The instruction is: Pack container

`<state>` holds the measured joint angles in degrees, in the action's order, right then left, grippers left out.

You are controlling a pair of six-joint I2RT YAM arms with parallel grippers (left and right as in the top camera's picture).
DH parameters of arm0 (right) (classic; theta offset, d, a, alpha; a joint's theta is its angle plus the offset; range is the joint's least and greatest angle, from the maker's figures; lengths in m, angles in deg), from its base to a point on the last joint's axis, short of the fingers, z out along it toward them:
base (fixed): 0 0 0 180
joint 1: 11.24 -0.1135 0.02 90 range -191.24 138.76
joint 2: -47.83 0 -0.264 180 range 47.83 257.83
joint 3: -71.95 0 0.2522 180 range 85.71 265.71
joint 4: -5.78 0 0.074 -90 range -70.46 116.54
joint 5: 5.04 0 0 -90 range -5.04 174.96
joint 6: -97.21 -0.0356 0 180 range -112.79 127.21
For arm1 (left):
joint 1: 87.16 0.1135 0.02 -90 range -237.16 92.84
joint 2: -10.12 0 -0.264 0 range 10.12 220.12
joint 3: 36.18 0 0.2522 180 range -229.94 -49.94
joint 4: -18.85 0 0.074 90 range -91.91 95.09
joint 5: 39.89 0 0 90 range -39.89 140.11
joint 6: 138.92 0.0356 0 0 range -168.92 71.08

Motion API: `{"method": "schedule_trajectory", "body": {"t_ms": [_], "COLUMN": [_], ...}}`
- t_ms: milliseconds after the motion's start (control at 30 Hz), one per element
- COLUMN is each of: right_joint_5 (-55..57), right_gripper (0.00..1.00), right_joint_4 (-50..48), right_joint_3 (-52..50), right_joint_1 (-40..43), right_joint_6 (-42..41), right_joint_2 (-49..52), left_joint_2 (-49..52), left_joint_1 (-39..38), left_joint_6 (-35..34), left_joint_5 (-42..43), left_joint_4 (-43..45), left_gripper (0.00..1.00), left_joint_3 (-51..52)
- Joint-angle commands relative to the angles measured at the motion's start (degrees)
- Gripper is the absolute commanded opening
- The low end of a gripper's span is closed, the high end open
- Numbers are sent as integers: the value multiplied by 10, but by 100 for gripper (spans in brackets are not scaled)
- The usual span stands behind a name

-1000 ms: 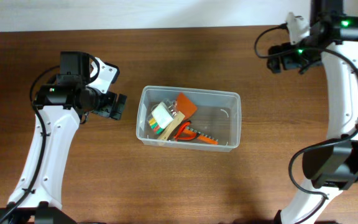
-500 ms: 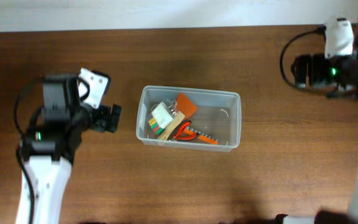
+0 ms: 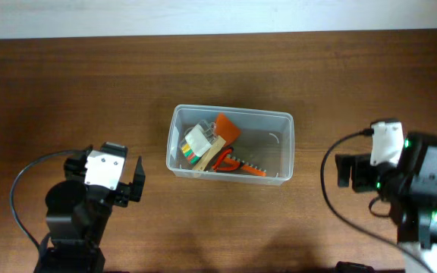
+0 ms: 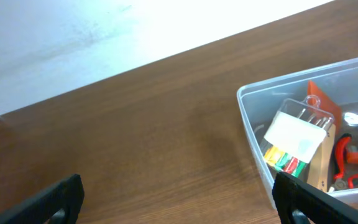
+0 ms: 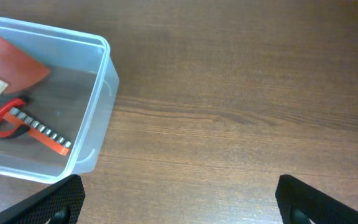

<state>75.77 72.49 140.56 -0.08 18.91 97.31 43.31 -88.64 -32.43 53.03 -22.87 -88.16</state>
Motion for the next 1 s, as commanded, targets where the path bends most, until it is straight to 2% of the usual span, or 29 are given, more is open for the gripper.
{"method": "schedule_trajectory", "body": {"t_ms": [0,333,967], "right_joint_5": [-3,-7,-7], "right_gripper": [99,99,99], "right_joint_4": [-3,104,108], "right_joint_3": [-12,-12,-12], "right_joint_1": [-3,-3,-3], "right_joint_6": [-13,-13,-13], "right_joint_2": [-45,-50,-43], "left_joint_2": [-8,-8,-8], "left_joint_1": [1,1,1], "left_joint_6": [-6,-6,-6], "left_joint_5": [-12,-12,-12], "left_joint_4": [5,-15,-16], "left_gripper": [99,99,99], "left_joint_3": [7,7,7]}}
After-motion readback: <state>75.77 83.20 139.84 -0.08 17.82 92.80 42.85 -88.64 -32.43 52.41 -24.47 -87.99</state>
